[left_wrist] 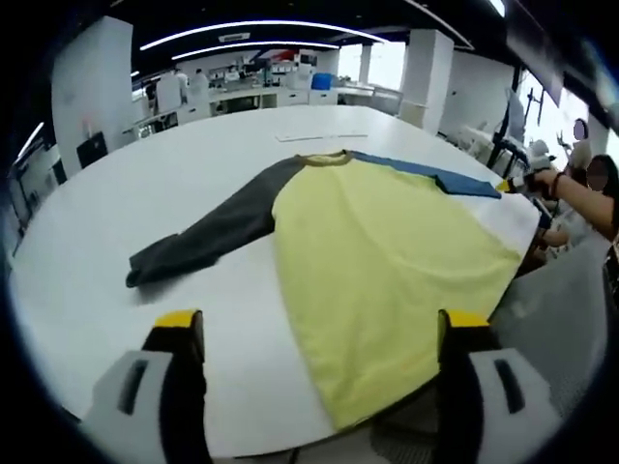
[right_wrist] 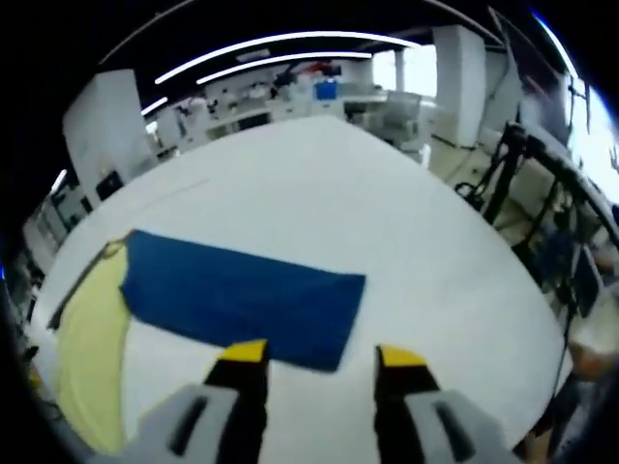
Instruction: Fold the garment on the visible template until the final outline fits inside the template.
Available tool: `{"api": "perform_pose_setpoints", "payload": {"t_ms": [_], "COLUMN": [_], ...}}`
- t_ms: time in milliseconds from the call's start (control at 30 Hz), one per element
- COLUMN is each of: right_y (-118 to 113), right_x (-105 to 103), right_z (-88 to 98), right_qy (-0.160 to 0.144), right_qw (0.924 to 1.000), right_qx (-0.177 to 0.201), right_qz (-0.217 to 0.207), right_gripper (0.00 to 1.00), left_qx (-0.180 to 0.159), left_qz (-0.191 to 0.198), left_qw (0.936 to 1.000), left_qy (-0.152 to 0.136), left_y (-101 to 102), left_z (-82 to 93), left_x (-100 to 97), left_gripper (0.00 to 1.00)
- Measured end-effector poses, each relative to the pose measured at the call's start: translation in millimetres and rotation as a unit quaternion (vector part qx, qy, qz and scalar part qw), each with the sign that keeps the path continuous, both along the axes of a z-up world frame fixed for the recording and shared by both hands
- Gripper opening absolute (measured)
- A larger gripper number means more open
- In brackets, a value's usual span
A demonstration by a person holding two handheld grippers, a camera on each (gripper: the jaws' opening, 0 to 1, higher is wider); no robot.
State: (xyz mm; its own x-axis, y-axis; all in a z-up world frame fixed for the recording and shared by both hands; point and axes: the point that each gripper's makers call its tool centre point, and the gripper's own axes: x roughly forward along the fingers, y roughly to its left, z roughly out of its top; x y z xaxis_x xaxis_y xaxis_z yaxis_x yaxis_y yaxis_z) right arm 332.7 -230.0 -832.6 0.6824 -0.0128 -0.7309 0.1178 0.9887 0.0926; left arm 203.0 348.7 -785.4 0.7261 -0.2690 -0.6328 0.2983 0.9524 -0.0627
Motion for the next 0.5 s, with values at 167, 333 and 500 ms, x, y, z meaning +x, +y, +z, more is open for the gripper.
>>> {"api": "perform_pose_setpoints", "payload": {"t_ms": [167, 333, 500], "right_y": [-4.0, -3.6, -0.4], "right_x": [1.3, -2.1, -2.5], "right_z": [-12.1, -13.3, -11.4], "right_qy": [0.011, 0.018, 0.022], "right_qw": [0.9999, 0.9994, 0.9990], "right_qx": [-0.010, -0.029, -0.032], "right_qz": [-0.006, -0.012, -0.021], "right_gripper": [0.31, 0.23, 0.16], "left_qx": [0.012, 0.014, 0.015], "left_qz": [0.001, -0.002, -0.002], "left_qw": [0.9999, 0.9999, 0.9999], "left_qy": [0.000, 0.001, 0.006], "left_y": [2.8, 0.2, -0.3], "left_z": [-0.3, -1.0, -2.1], "left_x": [2.2, 3.3, 1.4], "left_gripper": [0.97, 0.96, 0.95]}}
